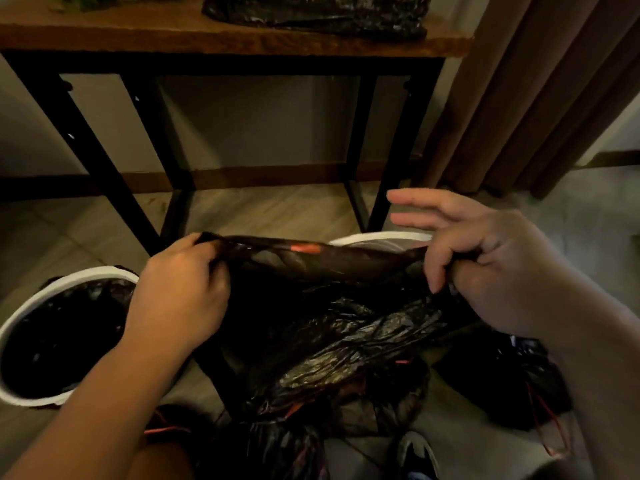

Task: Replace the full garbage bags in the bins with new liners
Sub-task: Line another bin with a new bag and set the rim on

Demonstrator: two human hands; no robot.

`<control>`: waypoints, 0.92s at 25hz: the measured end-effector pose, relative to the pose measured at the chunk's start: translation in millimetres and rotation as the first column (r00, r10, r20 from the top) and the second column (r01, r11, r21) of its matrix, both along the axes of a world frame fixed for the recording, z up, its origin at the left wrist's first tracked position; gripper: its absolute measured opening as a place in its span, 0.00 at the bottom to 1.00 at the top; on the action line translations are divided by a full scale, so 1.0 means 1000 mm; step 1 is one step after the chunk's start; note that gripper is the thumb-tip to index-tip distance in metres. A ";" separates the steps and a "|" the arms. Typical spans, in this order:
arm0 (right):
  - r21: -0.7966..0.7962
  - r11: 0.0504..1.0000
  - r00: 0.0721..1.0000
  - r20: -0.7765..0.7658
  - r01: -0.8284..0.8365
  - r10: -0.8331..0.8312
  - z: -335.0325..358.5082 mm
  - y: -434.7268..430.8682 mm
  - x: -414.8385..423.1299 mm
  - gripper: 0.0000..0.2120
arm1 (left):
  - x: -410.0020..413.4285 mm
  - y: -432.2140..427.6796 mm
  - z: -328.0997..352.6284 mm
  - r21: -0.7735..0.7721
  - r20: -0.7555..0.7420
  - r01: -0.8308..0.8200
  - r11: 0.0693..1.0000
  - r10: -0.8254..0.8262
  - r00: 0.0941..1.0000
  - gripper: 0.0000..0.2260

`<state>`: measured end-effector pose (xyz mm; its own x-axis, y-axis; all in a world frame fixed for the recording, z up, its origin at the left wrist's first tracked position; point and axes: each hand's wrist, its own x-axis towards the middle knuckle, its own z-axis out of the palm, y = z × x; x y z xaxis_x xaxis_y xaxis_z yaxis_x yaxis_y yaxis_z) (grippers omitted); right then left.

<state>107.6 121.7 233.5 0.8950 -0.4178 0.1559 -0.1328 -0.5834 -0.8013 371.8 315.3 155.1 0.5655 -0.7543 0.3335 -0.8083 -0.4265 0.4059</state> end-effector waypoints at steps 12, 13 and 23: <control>-0.582 0.776 0.886 -0.194 0.242 -0.421 -0.031 0.000 0.014 0.13 | -0.008 0.011 -0.002 -0.050 0.091 0.071 0.996 -0.066 0.994 0.10; -0.599 0.766 0.862 -0.237 0.232 -0.447 -0.030 0.000 0.013 0.13 | -0.010 0.010 -0.003 -0.018 0.088 0.080 0.997 -0.078 0.993 0.12; -0.641 0.736 0.680 -0.440 0.219 -0.586 -0.032 -0.004 0.010 0.11 | -0.020 0.003 -0.017 0.215 0.253 0.063 0.975 -0.118 0.960 0.09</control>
<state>117.7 117.7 201.7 0.6264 -0.7790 -0.0279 -0.7786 -0.6234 -0.0715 351.5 318.4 137.8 0.4052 -0.8652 0.2953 -0.9133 -0.3980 0.0870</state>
